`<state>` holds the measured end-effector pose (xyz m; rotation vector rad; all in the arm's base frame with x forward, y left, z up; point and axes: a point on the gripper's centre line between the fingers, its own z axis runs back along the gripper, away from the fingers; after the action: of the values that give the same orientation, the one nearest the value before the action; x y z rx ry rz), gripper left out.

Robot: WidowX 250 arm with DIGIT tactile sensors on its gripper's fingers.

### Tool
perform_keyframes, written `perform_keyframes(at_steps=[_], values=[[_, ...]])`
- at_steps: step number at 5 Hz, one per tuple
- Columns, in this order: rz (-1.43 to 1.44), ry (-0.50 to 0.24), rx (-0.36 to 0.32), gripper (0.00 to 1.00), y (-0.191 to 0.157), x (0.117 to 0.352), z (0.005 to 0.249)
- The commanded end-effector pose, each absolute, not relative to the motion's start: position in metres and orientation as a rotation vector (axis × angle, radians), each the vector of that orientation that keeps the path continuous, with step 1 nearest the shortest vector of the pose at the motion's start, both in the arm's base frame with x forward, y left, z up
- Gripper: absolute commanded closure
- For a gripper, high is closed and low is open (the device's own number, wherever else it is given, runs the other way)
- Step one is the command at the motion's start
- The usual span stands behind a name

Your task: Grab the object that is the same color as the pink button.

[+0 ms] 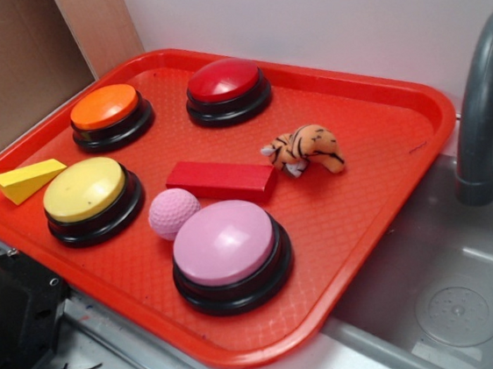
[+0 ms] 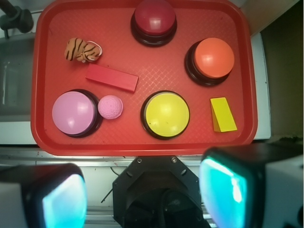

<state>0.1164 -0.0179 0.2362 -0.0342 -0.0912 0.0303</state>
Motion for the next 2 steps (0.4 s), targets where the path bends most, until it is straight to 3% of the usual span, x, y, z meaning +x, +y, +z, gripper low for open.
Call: perform_keyframes(at_steps=[1, 2], values=[[0.030, -0.091, -0.034, 0.00, -0.018, 0.116, 0.236], [-0.221, -0.197, -0.091, 0.00, -0.026, 0.123, 0.223]])
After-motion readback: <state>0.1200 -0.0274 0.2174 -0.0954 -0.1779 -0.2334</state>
